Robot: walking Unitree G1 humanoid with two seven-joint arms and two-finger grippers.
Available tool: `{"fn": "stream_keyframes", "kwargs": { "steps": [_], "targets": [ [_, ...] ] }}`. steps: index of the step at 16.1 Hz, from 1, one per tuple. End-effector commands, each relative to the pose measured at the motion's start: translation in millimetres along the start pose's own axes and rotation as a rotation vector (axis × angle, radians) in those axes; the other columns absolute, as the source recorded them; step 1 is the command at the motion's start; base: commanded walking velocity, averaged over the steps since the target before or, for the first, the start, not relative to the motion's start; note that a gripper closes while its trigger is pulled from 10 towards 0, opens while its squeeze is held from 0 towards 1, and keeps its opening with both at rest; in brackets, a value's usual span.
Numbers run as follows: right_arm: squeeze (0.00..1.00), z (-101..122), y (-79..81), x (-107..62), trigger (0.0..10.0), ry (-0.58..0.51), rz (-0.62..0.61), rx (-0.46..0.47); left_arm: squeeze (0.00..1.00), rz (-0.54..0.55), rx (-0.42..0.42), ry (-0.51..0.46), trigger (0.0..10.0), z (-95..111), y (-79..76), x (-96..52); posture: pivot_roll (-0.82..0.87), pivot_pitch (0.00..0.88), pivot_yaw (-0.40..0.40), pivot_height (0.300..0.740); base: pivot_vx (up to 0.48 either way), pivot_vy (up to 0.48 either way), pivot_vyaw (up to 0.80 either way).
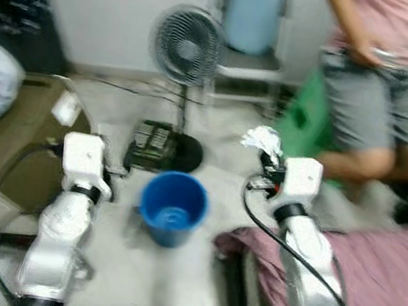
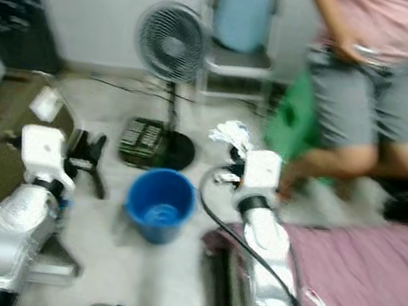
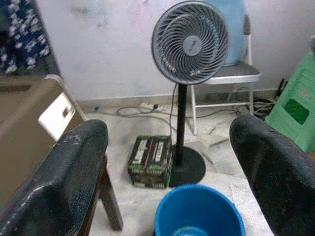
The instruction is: Clean up the room
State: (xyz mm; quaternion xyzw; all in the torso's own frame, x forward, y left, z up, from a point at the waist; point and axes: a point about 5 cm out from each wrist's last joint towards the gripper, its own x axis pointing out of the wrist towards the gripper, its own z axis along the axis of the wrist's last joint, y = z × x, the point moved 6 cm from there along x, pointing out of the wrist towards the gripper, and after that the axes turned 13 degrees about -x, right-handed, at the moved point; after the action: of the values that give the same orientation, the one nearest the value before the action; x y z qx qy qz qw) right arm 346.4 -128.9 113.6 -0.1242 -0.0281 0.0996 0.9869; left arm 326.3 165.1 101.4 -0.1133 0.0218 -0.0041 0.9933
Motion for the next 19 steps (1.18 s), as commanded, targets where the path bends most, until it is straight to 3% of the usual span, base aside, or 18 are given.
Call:
{"fn": "stream_keyframes", "kwargs": {
  "steps": [1,7,15,19],
  "targets": [
    [0.00,0.8,-1.8,-0.2,10.0,-0.003,-0.010,0.006,0.00,0.000,0.015,-0.001,10.0,2.2,-0.4,-0.9,-0.03,0.000,-0.030,0.740,0.000,0.000,0.80],
    [0.00,0.5,-2.8,0.2,10.0,-0.001,-0.019,0.031,0.00,-0.011,0.018,-0.004,10.0,3.7,-2.4,-0.3,-0.03,0.000,-0.030,0.740,0.000,0.000,0.80],
    [0.00,-2.0,-5.3,0.9,10.0,0.014,-0.034,0.038,0.00,-0.049,0.001,-0.008,10.0,4.5,-7.7,-1.1,-0.03,0.000,-0.029,0.740,0.000,0.000,0.00],
    [0.00,0.9,-4.0,2.3,10.0,0.005,-0.030,0.034,0.00,-0.058,0.002,-0.011,10.0,4.6,-8.5,-1.4,-0.03,0.000,-0.029,0.740,0.338,0.000,0.00]
  ]
}}
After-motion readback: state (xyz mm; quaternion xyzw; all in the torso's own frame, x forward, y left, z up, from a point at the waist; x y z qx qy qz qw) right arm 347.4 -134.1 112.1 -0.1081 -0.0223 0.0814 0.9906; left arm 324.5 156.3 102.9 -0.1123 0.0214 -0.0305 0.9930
